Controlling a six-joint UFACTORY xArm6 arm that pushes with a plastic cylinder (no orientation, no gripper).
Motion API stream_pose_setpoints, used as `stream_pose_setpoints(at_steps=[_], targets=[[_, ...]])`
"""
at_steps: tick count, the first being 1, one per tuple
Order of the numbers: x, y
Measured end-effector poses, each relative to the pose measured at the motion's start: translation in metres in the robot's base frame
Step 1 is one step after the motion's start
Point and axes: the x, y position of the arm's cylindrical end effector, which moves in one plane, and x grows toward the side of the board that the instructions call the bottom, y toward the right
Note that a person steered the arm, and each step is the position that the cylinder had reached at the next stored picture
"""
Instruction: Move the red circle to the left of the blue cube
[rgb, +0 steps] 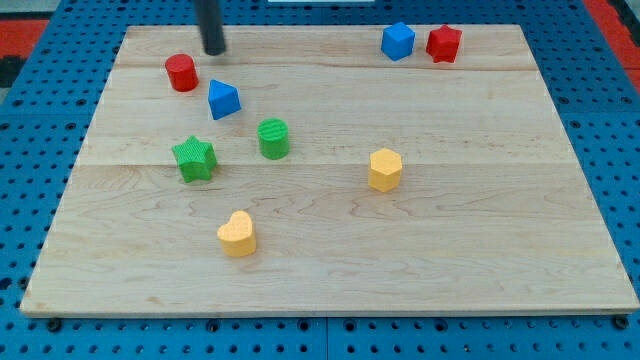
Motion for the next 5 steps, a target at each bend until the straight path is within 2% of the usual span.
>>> stream_pose_setpoints(at_steps=[1,2,3,4,5], targets=[[0.071,-0.101],[0.081,-0.038],[0.025,0.062],[0.023,0.050],[-0.006,0.023]])
